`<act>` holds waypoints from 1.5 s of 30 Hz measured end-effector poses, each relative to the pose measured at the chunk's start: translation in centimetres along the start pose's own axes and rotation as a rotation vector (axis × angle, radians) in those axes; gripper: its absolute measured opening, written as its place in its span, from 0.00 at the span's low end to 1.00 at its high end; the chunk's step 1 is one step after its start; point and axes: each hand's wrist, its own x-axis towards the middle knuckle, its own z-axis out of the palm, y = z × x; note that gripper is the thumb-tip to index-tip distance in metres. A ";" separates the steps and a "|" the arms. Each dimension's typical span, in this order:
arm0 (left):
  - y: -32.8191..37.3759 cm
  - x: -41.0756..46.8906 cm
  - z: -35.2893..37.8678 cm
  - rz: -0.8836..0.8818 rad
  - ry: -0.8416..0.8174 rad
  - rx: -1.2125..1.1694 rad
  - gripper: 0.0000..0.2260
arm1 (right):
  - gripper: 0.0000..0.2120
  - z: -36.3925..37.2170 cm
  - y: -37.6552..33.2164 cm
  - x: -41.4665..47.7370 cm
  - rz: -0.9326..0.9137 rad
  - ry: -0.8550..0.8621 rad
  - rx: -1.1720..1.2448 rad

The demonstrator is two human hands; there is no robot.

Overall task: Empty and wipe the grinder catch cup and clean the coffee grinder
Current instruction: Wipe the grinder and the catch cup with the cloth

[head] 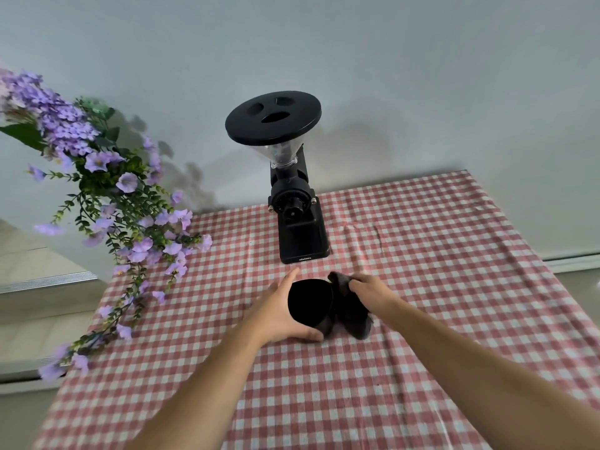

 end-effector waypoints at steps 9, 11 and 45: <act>-0.1 0.3 -1.8 0.119 0.009 -0.031 0.58 | 0.12 -0.1 1.1 -1.8 0.232 -0.164 0.347; -0.1 0.0 -1.8 0.098 0.020 -0.011 0.59 | 0.09 -0.3 0.7 -2.5 0.215 -0.213 0.233; -0.2 0.3 -0.3 0.014 0.162 -0.239 0.52 | 0.09 0.5 -2.2 0.4 -0.163 0.142 -0.158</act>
